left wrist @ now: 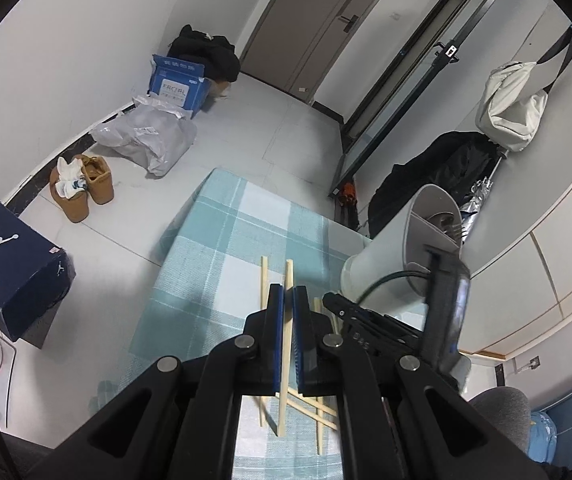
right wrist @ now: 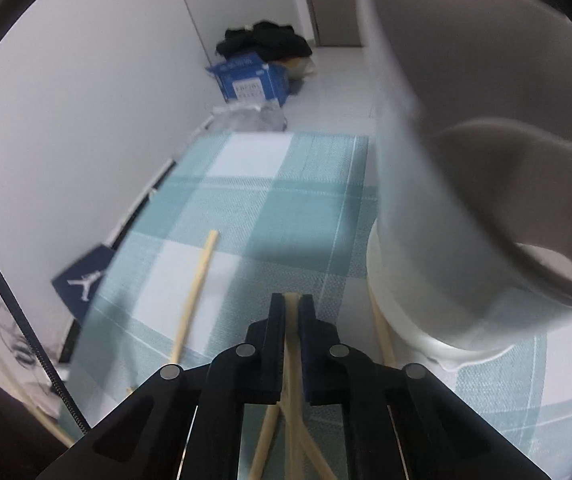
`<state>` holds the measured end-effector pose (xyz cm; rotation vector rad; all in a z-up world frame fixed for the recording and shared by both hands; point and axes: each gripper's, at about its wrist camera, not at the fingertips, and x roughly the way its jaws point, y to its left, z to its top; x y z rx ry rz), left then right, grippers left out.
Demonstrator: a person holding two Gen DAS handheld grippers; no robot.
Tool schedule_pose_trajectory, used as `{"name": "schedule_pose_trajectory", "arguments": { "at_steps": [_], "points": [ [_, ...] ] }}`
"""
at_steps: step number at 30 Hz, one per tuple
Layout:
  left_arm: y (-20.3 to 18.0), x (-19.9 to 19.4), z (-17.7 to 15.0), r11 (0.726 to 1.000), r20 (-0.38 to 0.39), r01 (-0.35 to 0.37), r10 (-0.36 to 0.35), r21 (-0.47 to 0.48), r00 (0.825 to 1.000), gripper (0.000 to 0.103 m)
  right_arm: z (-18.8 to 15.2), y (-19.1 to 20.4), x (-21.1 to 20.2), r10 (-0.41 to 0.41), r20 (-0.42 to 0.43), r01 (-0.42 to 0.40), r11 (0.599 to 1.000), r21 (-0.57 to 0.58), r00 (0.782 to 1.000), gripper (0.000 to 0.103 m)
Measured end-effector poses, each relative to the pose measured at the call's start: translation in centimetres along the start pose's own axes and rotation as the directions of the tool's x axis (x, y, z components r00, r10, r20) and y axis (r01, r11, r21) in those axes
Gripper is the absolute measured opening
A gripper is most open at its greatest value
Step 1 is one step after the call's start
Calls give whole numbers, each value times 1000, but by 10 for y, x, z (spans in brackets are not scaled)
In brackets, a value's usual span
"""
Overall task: Organize utensils
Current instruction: 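Carry both held chopsticks up over the white utensil holder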
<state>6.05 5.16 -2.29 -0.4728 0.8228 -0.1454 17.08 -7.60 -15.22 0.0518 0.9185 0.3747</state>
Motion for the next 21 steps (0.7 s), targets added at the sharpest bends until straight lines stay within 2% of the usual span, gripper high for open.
{"name": "schedule_pose_trajectory", "arguments": {
  "at_steps": [5, 10, 15, 21],
  "points": [
    [-9, -3, -3, 999, 5, 2, -2, 36, 1000, 1, 0, -2, -39, 90, 105, -93, 995, 23, 990, 6],
    [-25, -6, -7, 997, -2, 23, -23, 76, 1000, 1, -2, -7, -82, 163, 247, -170, 985, 6, 955, 6],
    [-51, -10, -6, 989, -7, 44, -43, 138, 999, 1, -10, -17, -139, 203, 399, -196, 979, -58, 894, 6],
    [-80, -23, 7, 979, 0, 85, -87, 187, 996, 1, -4, -33, -187, 197, 532, -182, 980, -81, 823, 6]
  ]
}}
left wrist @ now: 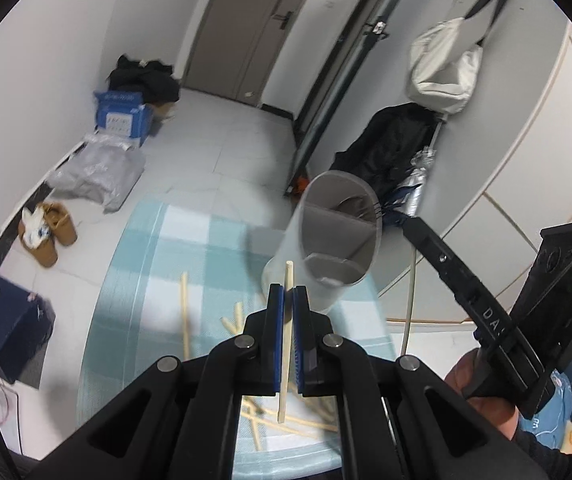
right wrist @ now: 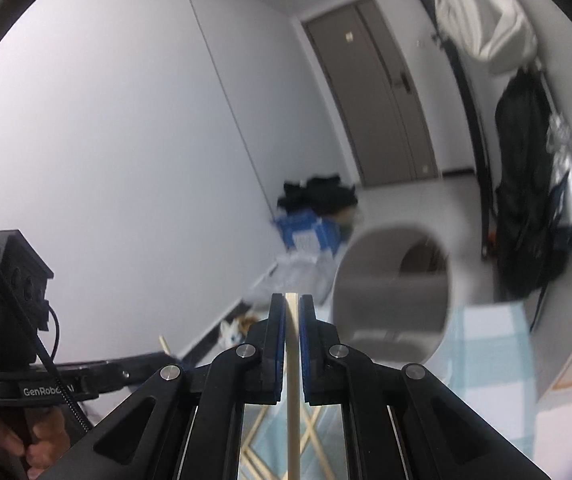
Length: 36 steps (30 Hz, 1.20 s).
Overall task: Organize utensils
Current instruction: 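Carry both held chopsticks up over the white utensil holder, then open both grippers to drop the chopsticks into the white holder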
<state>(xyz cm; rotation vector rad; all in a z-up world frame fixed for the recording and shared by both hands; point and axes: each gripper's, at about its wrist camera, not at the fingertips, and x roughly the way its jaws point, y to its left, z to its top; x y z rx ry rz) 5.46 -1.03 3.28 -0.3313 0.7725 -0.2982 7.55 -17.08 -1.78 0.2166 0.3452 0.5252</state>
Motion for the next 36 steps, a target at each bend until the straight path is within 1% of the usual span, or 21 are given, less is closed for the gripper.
{"name": "schedule_pose_trajectory", "arguments": {
  "at_steps": [3, 6, 9, 10, 13, 16, 19, 22, 27, 29, 33, 36],
  "points": [
    [-15, -8, 24, 999, 28, 25, -26, 31, 999, 1, 19, -4, -13, 2, 70, 0, 1000, -17, 998, 6],
    [-28, -12, 46, 997, 60, 50, -53, 50, 997, 1, 36, -4, -14, -2, 133, 9, 999, -49, 991, 6],
    [-47, -14, 74, 993, 105, 56, -67, 102, 992, 1, 60, -10, -12, 11, 196, 0, 999, -54, 981, 6],
    [-51, -14, 80, 992, 116, 54, -67, 116, 991, 1, 71, -12, -19, 15, 211, -3, 999, -54, 977, 6],
    [-63, -10, 105, 986, 153, 43, -68, 160, 986, 1, 87, -19, -12, 15, 268, -1, 999, -53, 963, 6],
    [-65, 0, 122, 984, 166, 40, -69, 174, 984, 1, 104, -26, 6, 9, 315, 8, 999, -54, 949, 6],
    [-62, 14, 139, 982, 180, 32, -65, 184, 981, 1, 118, -33, 23, -21, 354, 40, 998, -46, 935, 6],
    [-57, 24, 147, 981, 185, 31, -67, 190, 980, 1, 124, -40, 41, -62, 384, 71, 997, -10, 921, 6],
    [-52, 41, 145, 973, 181, 11, -53, 229, 982, 1, 125, -56, 76, -123, 408, 109, 992, 59, 905, 6],
    [-50, 48, 145, 972, 165, 15, -54, 233, 985, 1, 126, -63, 89, -147, 408, 131, 989, 68, 901, 6],
    [-41, 62, 143, 974, 119, 40, -68, 222, 991, 1, 112, -70, 105, -182, 408, 153, 983, 105, 894, 6],
    [-38, 64, 142, 972, 108, 53, -79, 228, 991, 1, 104, -71, 109, -206, 430, 174, 978, 114, 879, 6]
  ]
}}
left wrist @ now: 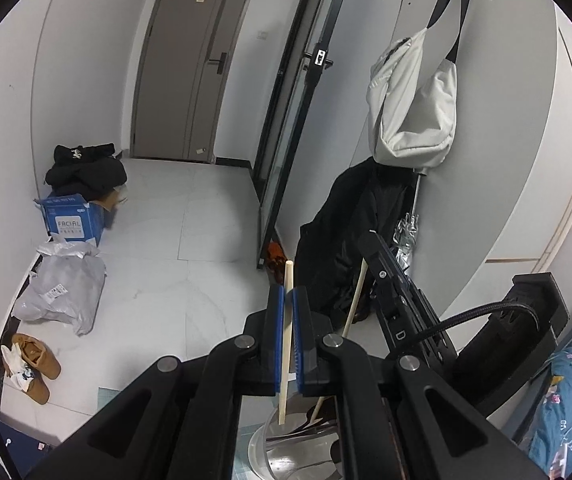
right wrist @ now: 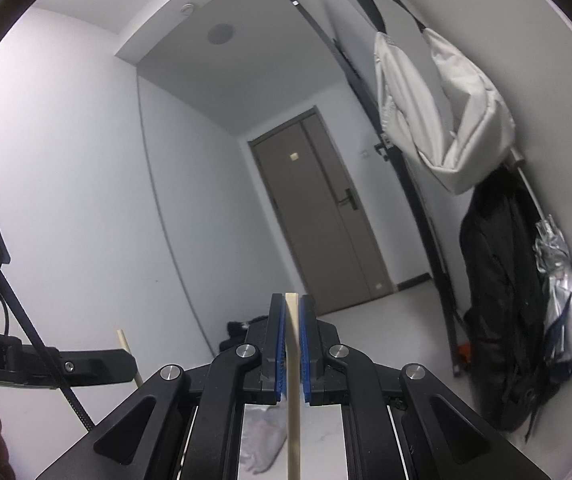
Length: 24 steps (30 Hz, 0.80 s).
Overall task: Organize utensils
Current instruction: 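Open both grippers to drop the chopsticks into the white holder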
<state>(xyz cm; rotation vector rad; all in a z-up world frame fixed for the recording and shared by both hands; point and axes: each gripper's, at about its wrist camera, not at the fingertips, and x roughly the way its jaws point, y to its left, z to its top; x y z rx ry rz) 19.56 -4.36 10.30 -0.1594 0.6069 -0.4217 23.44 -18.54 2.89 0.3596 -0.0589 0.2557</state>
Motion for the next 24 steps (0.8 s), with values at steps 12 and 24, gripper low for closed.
{"name": "schedule_pose_trajectory", "arguments": {
  "at_steps": [12, 24],
  "points": [
    [2, 12, -4, 1000, -45, 10, -10, 0, 999, 1, -18, 9, -8, 21, 24, -19, 996, -83, 1000, 6],
    [0, 15, -24, 998, -92, 60, -61, -13, 994, 1, -23, 7, -56, 142, -196, -175, 970, -167, 970, 6]
  ]
}}
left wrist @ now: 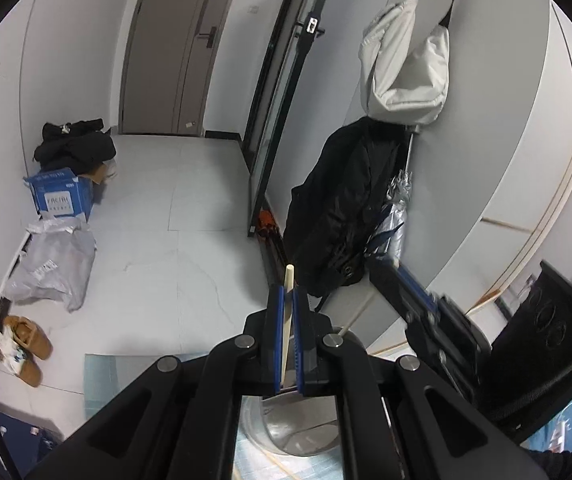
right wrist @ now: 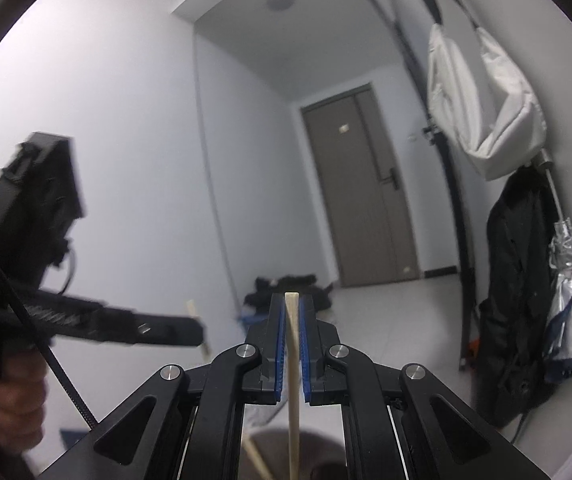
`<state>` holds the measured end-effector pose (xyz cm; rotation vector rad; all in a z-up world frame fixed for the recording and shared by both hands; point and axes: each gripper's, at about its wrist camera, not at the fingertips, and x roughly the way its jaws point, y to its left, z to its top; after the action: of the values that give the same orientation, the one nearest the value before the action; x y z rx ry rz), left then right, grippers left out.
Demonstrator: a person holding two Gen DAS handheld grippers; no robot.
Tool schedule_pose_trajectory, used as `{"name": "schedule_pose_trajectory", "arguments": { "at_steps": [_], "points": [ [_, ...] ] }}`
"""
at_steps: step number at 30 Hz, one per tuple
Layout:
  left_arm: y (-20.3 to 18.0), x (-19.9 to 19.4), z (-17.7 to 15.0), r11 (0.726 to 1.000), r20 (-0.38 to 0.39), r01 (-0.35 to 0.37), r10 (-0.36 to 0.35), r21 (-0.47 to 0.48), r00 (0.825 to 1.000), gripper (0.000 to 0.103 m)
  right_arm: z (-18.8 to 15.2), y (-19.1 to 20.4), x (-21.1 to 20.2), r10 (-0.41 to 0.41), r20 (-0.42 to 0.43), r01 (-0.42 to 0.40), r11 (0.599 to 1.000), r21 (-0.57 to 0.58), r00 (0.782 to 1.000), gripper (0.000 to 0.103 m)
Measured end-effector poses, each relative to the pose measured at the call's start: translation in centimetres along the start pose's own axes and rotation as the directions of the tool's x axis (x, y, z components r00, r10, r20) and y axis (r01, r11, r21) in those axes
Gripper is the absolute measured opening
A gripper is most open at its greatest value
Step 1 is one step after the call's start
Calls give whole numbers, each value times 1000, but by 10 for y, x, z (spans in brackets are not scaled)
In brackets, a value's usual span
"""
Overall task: Organize utensils
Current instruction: 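Open both grippers to drop the chopsticks into the white holder, then move both open grippers back over the remaining chopsticks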
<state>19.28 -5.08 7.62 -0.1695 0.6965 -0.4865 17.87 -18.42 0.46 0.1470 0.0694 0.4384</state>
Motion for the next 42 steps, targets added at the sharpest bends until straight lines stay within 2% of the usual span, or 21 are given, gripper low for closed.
{"name": "schedule_pose_trajectory", "arguments": {
  "at_steps": [3, 4, 6, 8, 9, 10, 12, 14, 15, 21, 25, 30, 33, 38, 42],
  "points": [
    [3, 3, -4, 999, -17, 12, -12, -41, 1000, 2, -2, -4, -5, 42, -73, -39, 999, 31, 996, 9],
    [4, 1, -5, 998, -12, 26, -26, -56, 1000, 5, -3, -5, -6, 57, -99, -54, 998, 40, 993, 9],
    [4, -3, -7, 998, -13, 8, -9, -65, 1000, 20, -5, -6, -6, 68, -160, -62, 997, 42, 985, 9],
    [5, -11, -10, 996, 0, -14, 14, -84, 1000, 28, -6, -9, -9, 73, -220, -62, 996, 57, 973, 23],
    [6, -15, -11, 995, 0, -30, 31, -100, 1000, 33, -6, -10, -11, 66, -231, -52, 996, 66, 971, 26],
    [7, -20, -13, 992, 0, -48, 49, -114, 999, 37, -6, -11, -16, 61, -241, -44, 996, 75, 969, 35],
    [9, -30, -19, 986, 13, -94, 97, -141, 995, 54, -5, -11, -26, 52, -256, -31, 996, 86, 965, 41],
    [7, -40, -23, 977, 33, -148, 154, -153, 987, 64, -4, -9, -38, 42, -264, -20, 996, 88, 964, 55],
    [6, -47, -26, 970, 43, -179, 189, -164, 981, 71, -3, -6, -45, 32, -263, -12, 997, 77, 964, 57],
    [-5, -73, -40, 940, 84, -281, 302, -193, 950, 83, 8, 14, -76, -13, -257, 24, 999, 41, 966, 76],
    [-13, -88, -49, 927, 119, -322, 348, -193, 930, 91, 16, 22, -92, -36, -236, 46, 998, 38, 971, 87],
    [-21, -104, -65, 911, 165, -368, 398, -186, 902, 101, 16, 39, -112, -69, -220, 75, 997, 20, 973, 93],
    [-23, -113, -78, 903, 184, -390, 421, -182, 888, 102, 12, 49, -120, -69, -220, 72, 997, 5, 973, 94],
    [-19, -116, -96, 890, 181, -417, 448, -187, 876, 102, 2, 62, -128, -72, -235, 71, 997, -13, 969, 98],
    [-14, -117, -114, 883, 163, -425, 457, -197, 874, 102, -11, 71, -132, -73, -258, 71, 997, -18, 963, 100]
  ]
}}
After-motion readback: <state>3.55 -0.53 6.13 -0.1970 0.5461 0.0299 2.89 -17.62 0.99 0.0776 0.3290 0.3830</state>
